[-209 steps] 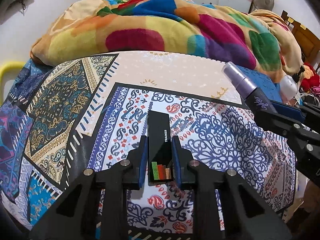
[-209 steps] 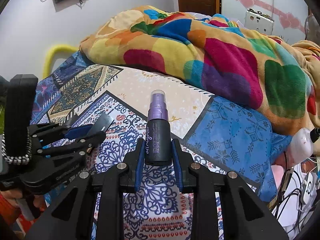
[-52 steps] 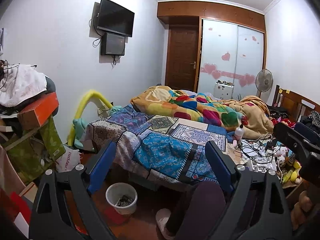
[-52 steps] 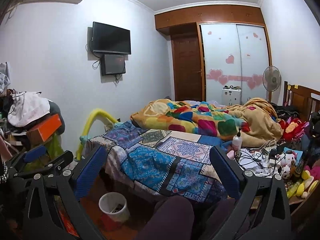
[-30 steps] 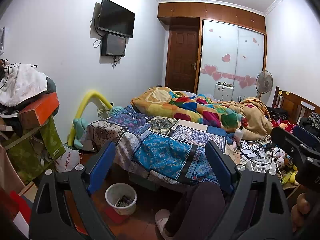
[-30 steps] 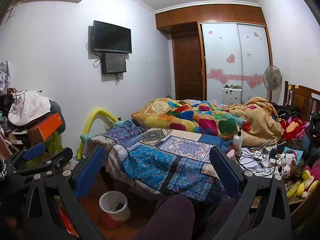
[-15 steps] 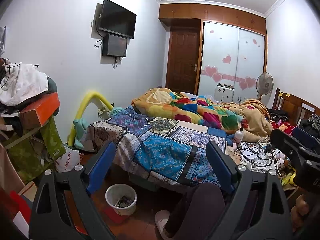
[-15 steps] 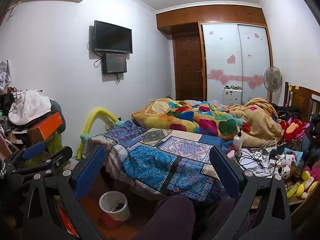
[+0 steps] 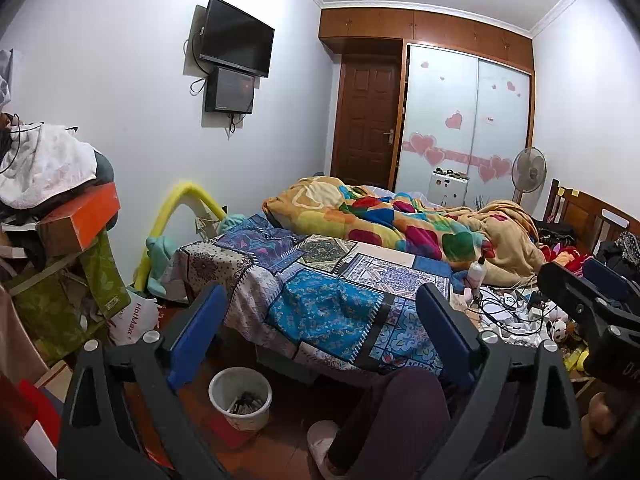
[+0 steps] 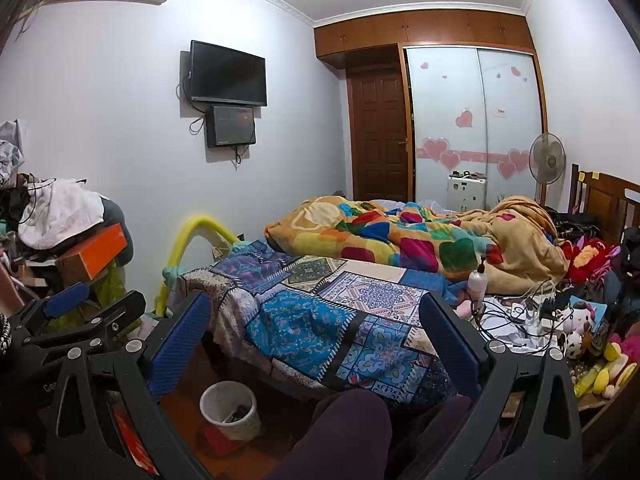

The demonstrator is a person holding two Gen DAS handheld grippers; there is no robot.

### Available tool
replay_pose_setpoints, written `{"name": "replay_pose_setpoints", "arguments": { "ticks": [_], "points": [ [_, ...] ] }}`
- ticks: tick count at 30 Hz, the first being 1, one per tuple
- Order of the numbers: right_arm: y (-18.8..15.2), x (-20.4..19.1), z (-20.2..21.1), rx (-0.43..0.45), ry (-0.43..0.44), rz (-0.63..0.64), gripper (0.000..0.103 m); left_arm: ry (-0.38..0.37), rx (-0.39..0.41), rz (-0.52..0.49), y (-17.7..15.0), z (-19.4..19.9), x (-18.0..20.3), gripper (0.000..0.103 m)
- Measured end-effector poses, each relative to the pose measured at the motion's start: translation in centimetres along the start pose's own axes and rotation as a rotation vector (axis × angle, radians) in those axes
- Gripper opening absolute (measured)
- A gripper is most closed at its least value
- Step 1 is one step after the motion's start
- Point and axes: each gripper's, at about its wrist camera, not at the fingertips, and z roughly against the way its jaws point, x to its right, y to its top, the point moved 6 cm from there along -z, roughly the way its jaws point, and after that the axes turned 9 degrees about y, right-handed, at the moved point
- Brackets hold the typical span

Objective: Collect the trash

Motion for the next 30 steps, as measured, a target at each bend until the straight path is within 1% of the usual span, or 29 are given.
{"name": "replay_pose_setpoints", "arguments": {
  "ticks": [7, 11, 20, 30],
  "points": [
    [0.1, 0.1, 0.0, 0.0, 0.001, 0.001, 0.103, -0.005, 0.002, 0.008, 0.1, 0.2, 0.3, 0.096],
    [0.0, 0.3, -0.1, -0.002, 0.003, 0.002, 0.103, 0.0, 0.023, 0.001, 0.2, 0.6, 0.7, 0.096],
    [0.1, 0.3, 0.0, -0.002, 0.004, -0.005, 0.103, 0.006, 0.054, -0.041, 0.4, 1.3, 2.0, 0.096],
    [0.0, 0.3, -0.1, -0.004, -0.004, -0.021, 0.103, -0.001, 0.037, -0.028, 0.3, 0.9, 2.2, 0.096]
  ]
}}
